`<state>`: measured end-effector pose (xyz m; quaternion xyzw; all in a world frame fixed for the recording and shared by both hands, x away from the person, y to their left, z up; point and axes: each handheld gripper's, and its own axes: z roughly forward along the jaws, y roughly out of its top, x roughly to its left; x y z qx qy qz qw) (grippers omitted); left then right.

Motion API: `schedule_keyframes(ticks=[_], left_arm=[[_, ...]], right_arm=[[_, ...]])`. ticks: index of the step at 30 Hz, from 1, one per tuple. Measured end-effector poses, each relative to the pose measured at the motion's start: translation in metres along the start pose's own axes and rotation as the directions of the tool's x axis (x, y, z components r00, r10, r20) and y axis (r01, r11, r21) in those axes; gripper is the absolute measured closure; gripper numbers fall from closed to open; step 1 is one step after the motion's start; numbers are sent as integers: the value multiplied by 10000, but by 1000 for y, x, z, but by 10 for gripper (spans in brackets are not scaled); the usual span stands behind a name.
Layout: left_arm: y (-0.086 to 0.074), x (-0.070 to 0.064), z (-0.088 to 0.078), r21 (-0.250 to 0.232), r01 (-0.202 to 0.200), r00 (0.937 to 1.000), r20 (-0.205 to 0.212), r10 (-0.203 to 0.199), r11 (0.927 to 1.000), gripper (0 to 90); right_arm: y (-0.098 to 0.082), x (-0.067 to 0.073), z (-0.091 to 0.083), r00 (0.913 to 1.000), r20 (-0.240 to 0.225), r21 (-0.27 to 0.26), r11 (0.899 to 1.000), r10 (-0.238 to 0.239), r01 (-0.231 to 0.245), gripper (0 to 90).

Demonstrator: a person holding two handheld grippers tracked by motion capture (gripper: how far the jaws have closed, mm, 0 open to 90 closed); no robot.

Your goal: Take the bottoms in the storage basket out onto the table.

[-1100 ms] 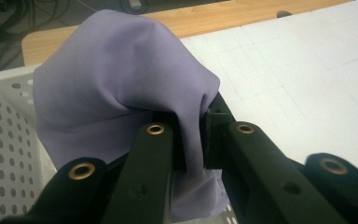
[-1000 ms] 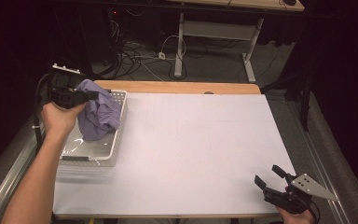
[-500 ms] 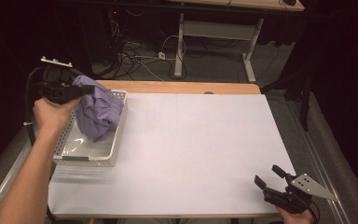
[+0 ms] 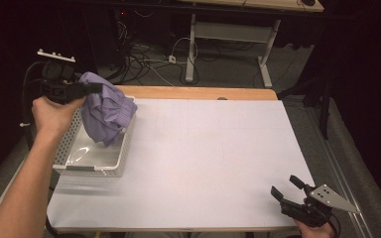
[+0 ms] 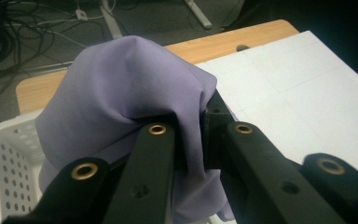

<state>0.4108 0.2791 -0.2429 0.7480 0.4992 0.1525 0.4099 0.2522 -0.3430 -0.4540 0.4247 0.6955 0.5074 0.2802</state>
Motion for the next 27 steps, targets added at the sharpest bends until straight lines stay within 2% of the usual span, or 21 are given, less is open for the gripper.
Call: schedule_keyframes(ticks=[14,27], left_arm=[[15,-24,-4,-215,-543,9968,574,555,9983,830],[27,-47,5,-246,-928,9893,1107,950,9954,829]], right_arm=[[0,0,0,10000,-5,-4,10000,-3,3,206],[0,0,0,10000,-54,1,10000,-6,6,206]])
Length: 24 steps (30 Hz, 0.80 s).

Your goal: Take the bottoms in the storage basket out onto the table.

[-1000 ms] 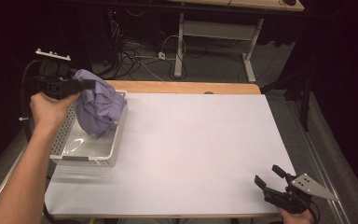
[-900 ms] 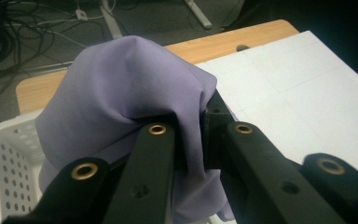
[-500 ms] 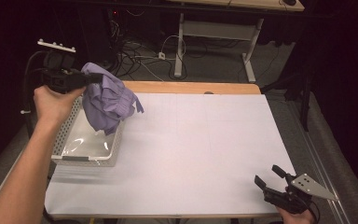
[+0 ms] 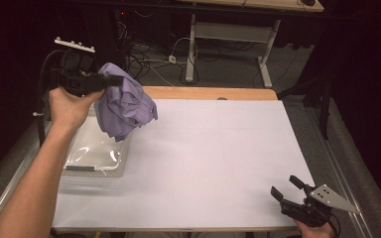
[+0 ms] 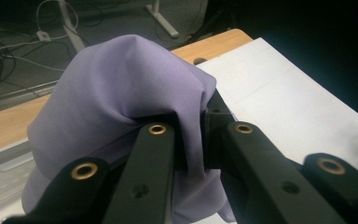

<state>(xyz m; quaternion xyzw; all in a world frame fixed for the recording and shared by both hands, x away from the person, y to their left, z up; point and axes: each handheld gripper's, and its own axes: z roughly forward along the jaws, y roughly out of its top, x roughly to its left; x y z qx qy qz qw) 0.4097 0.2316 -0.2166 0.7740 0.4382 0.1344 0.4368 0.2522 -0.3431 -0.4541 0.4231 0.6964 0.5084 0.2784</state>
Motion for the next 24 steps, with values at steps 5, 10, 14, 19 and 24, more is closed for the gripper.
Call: schedule_keyframes(ticks=[5,10,14,19,24], left_arm=[[6,-8,7,16,-158,9996,223,158,9999,828],[11,-19,16,106,-393,9981,481,387,9992,829],[15,-28,25,199,-551,9964,656,537,9983,828],[18,-37,33,221,-710,9938,877,688,9972,827],[21,-46,41,222,-870,9901,1128,840,9960,826]], right_arm=[[0,0,0,10000,-5,1,10000,8,-8,206],[0,0,0,10000,-16,11,10000,-1,1,206],[0,0,0,10000,-22,11,10000,2,-2,206],[0,0,0,10000,-34,12,10000,4,-4,206],[0,0,0,10000,-39,12,10000,-2,2,206]])
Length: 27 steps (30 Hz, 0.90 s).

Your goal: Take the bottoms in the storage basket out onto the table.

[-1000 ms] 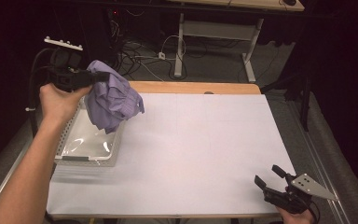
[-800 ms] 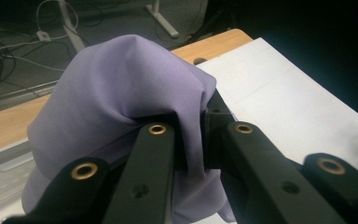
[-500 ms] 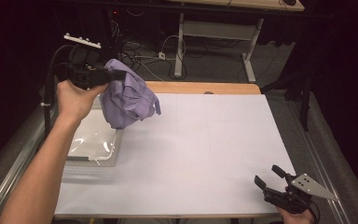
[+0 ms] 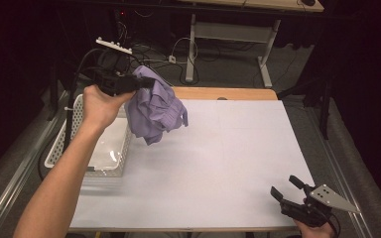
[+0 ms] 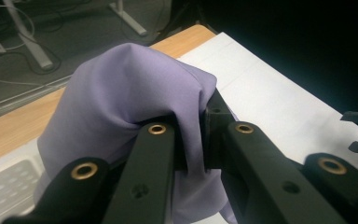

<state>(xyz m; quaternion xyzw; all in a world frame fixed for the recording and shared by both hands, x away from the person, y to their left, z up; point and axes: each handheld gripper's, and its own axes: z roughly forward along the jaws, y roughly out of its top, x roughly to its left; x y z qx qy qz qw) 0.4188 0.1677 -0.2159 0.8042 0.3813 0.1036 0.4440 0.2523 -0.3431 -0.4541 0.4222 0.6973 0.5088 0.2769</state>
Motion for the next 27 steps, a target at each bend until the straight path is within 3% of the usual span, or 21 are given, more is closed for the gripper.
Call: schedule_keyframes(ticks=[12,27], left_arm=[[4,-16,27,231,-360,9982,483,348,9991,824],[4,-30,56,456,-754,9942,805,716,9961,822]], right_arm=[[0,0,0,10000,-13,-2,10000,2,-2,206],[0,0,0,10000,-44,-7,10000,-5,5,206]])
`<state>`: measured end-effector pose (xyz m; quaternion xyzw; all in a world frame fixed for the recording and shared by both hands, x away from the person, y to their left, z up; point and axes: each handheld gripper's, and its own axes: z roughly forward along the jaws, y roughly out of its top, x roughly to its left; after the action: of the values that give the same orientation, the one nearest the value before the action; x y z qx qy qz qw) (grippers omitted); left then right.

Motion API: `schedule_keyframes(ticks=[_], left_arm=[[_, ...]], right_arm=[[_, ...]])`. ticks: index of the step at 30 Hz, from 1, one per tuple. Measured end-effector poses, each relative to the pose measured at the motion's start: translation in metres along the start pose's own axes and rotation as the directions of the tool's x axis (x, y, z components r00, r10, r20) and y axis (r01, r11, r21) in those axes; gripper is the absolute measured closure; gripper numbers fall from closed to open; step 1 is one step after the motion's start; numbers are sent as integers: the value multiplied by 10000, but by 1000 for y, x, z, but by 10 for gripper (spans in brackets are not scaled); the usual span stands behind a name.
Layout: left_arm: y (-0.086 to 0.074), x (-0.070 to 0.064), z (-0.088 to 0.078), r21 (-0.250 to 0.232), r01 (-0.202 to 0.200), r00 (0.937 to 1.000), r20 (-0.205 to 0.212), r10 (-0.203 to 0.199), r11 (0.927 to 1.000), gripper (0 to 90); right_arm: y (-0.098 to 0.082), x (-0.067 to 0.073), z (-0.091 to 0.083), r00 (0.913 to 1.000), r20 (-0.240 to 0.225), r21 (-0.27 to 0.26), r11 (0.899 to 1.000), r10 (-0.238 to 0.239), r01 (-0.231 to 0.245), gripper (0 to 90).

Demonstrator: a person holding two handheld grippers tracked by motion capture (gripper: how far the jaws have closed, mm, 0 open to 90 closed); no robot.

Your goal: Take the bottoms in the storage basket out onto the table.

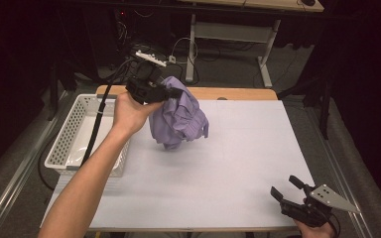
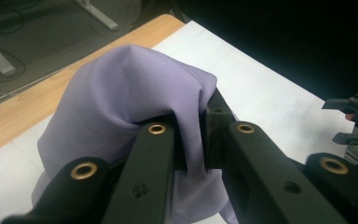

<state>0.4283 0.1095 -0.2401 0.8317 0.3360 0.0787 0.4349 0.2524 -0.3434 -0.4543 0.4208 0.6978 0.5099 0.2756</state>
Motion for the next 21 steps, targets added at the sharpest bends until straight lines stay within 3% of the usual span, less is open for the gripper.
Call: schedule_keyframes(ticks=[13,21], left_arm=[[-3,-2,34,356,-18,9998,187,11,9994,818],[-10,3,53,545,191,9996,188,-201,9983,817]], right_arm=[[0,0,0,10000,-20,5,10000,2,-2,206],[0,-1,0,10000,-16,15,10000,25,-25,206]])
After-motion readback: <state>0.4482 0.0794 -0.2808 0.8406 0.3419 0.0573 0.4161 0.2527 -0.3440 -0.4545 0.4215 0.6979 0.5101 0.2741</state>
